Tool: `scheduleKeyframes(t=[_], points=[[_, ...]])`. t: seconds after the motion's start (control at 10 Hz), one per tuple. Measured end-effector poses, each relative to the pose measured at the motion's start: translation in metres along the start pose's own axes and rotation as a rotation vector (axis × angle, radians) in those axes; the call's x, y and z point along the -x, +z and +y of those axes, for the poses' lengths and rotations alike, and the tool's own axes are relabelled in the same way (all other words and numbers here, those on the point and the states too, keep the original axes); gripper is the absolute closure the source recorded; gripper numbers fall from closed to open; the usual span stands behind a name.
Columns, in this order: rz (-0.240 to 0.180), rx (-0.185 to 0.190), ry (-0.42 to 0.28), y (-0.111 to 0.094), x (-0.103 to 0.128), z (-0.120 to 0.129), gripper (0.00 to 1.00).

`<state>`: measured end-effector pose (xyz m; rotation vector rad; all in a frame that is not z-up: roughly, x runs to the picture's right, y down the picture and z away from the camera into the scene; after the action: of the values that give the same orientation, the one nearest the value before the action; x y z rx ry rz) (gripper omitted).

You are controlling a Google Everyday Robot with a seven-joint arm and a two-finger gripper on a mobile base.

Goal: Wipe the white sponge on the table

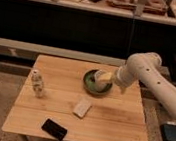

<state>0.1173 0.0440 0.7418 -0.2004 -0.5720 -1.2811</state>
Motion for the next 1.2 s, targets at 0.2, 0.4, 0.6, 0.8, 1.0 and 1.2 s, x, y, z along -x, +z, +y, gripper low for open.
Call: scheduleKeyframes(t=[0.2, 0.4, 0.6, 0.8, 1.0, 1.2], points=[[-0.087, -0.017, -0.068, 0.013, 0.028, -0.039, 0.20], [-0.165, 0.016, -0.072, 0.039, 0.053, -0.071, 0.20], [-0.185, 0.080, -0.022, 0.072, 0.053, -0.078, 0.20], [-0.204, 0.117, 0.080, 0.118, 0.045, -0.078, 0.20], [-0.217, 0.132, 0.167, 0.158, 0.037, -0.075, 0.20], [-0.204, 0.154, 0.198, 0.168, 0.029, -0.064, 0.20]])
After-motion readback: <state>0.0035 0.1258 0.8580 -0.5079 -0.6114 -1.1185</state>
